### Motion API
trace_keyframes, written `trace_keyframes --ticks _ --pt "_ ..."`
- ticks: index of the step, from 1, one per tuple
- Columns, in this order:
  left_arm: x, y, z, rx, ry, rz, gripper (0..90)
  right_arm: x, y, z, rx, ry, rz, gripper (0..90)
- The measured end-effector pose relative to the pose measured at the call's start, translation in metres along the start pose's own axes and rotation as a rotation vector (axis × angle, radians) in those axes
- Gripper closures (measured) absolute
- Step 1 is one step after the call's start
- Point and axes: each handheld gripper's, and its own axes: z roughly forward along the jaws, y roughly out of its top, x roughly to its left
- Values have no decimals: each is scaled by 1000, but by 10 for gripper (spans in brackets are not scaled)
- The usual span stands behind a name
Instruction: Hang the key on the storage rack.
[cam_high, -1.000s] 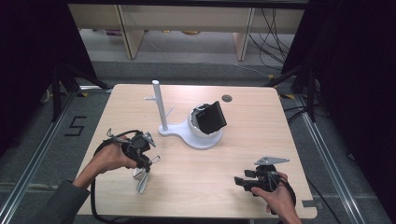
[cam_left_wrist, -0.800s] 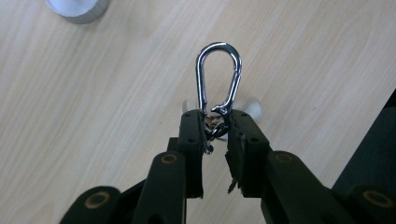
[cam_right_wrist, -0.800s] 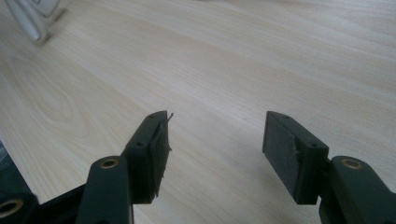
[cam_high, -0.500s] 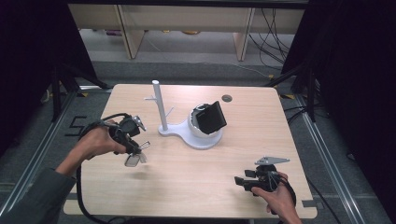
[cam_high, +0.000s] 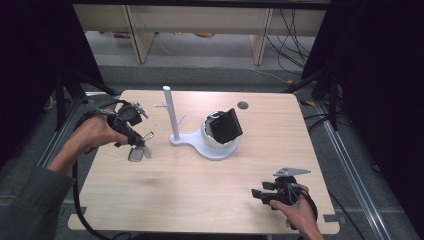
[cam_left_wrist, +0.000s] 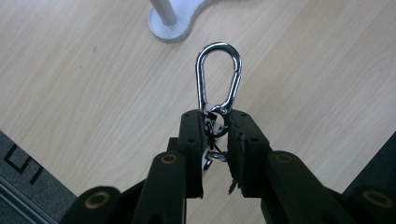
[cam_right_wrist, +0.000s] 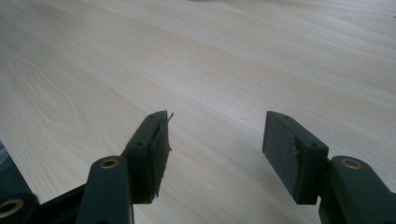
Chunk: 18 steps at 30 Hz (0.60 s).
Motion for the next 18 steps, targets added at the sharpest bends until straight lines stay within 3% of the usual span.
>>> trace_keyframes --ticks 5,6,9,10,18 --pt "10 6 -10 -19 -2 -38 755 0 -1 1 -17 7 3 417" --pt "11 7 -10 -21 3 -45 756 -3 -1 2 -21 63 3 417" --pt "16 12 -15 -27 5 -49 755 -2 -1 2 -17 51 2 417" --pt "17 13 -16 -26 2 -60 756 0 0 0 9 5 8 417" --pt "30 25 -23 -32 9 -95 756 0 0 -1 9 0 -4 417"
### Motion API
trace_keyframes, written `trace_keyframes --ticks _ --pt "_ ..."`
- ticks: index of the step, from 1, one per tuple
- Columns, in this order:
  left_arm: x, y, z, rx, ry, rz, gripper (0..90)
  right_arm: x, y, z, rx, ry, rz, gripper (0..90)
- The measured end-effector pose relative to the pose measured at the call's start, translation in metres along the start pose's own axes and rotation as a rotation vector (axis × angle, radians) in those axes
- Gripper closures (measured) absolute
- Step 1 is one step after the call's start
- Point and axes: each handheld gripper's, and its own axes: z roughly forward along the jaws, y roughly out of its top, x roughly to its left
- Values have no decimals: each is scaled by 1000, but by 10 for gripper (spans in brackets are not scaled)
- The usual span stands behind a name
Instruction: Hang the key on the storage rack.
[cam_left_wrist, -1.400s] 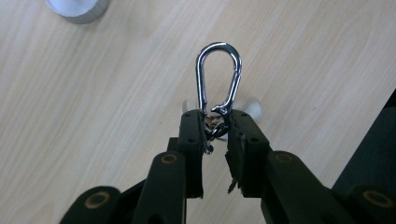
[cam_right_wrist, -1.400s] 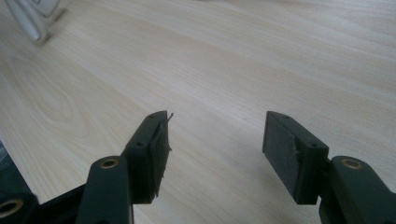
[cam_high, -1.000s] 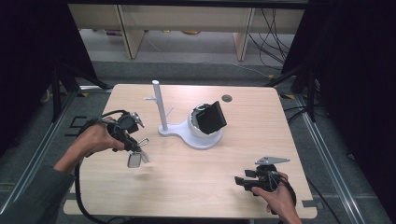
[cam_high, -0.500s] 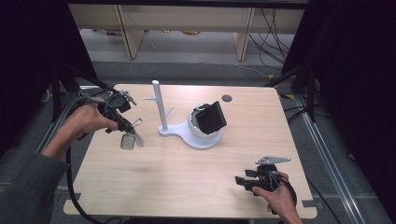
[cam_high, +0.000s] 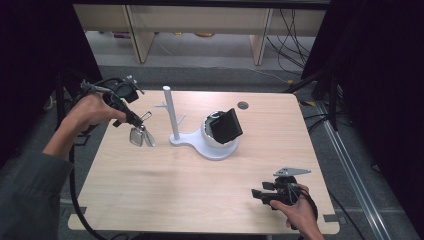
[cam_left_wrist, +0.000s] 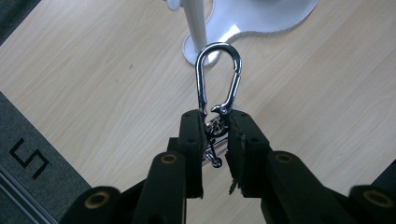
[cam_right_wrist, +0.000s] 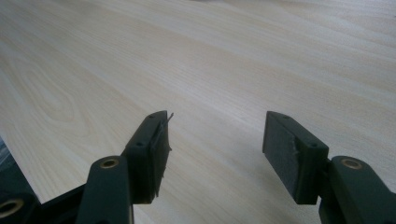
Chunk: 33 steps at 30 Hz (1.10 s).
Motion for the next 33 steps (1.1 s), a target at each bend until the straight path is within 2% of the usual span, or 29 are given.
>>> trace_keyframes --ticks 9,14,15,16,19,26,33 --pt "6 16 4 0 26 -8 755 0 -1 1 3 14 4 415" --pt "8 24 14 -6 27 -45 755 0 -1 2 0 19 -4 413" --pt "10 26 15 2 22 -41 755 0 -1 2 1 17 -3 413" --pt "10 27 17 -13 19 -56 755 0 -1 2 2 17 -4 413" --pt "11 32 22 -16 24 -52 756 0 -1 2 5 11 -4 412" --pt "9 39 35 12 40 -58 755 0 -1 1 2 20 -6 412" --pt "10 43 39 10 35 -59 755 0 -1 1 3 21 -7 412"
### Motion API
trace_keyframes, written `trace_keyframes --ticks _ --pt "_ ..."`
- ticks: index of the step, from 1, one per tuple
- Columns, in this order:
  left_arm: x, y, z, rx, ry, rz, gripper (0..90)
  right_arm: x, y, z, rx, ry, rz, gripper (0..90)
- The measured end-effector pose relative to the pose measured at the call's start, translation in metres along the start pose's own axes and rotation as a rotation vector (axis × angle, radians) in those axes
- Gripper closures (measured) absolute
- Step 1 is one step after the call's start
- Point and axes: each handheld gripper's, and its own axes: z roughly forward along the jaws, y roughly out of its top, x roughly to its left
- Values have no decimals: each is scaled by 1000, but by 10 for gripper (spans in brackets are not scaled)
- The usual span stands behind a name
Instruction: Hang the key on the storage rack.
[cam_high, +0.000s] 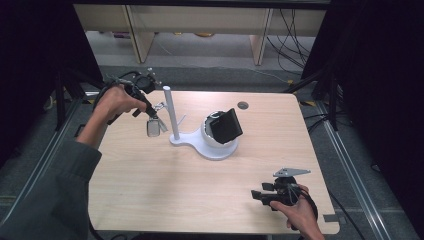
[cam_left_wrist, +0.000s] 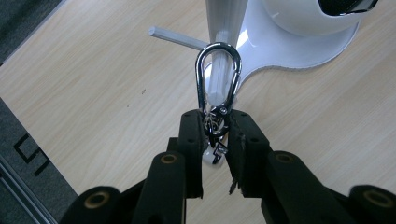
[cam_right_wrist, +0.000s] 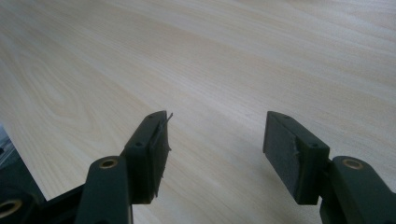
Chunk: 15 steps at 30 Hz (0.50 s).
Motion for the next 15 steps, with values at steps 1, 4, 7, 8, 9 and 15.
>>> trace_keyframes --ticks 1,4,7,8,9,15 --pt "-1 0 1 -9 5 -7 755 0 0 0 0 -1 1 412" --pt "-2 1 4 -8 8 0 754 0 0 0 0 1 -1 412" --pt "-3 2 6 6 9 7 754 0 0 0 0 -5 0 412" --pt "-3 2 7 8 6 6 754 0 0 0 0 -4 0 412" --pt "-2 2 7 4 7 2 754 0 0 0 0 0 -1 412" --pt "-6 4 10 13 12 11 751 0 0 0 -1 3 2 411"
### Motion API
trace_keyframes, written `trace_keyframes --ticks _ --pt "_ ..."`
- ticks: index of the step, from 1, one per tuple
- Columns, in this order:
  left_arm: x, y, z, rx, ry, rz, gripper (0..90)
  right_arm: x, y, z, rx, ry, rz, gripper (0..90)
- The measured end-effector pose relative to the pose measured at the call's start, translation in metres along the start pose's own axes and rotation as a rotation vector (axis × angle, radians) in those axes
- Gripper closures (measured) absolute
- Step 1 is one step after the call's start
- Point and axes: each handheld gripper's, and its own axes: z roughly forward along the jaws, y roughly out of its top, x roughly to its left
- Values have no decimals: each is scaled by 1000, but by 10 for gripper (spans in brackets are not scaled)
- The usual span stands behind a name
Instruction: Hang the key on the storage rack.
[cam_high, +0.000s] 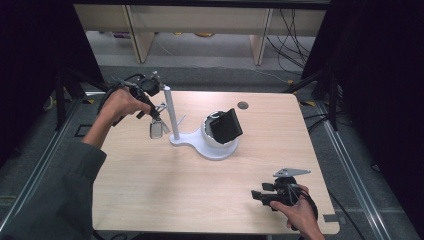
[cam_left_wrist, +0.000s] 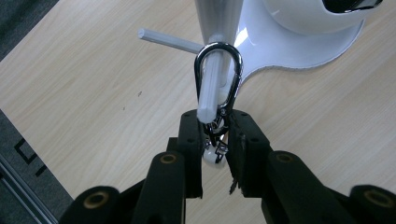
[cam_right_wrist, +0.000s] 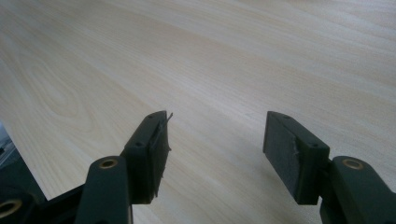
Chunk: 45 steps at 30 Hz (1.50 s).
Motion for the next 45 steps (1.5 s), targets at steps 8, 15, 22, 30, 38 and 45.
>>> trace_keyframes --ticks 8,15,22,30,38,45 --pt "2 -2 -5 -25 -7 -16 711 0 -1 -1 3 -9 11 410" --pt "-1 -11 -17 -57 -39 -18 676 -3 -2 0 -3 2 6 410" --pt "-4 -25 -21 -69 -72 -13 633 -2 -2 -1 -1 -1 5 410" --pt "-12 -44 -23 -85 -94 -8 493 -4 -2 0 4 -4 11 408" --pt "-21 -67 -21 -107 -124 -12 420 -4 -3 -1 -1 -6 10 407" --pt "-37 -84 -13 -117 -130 16 368 -3 -3 -2 2 -14 12 407"
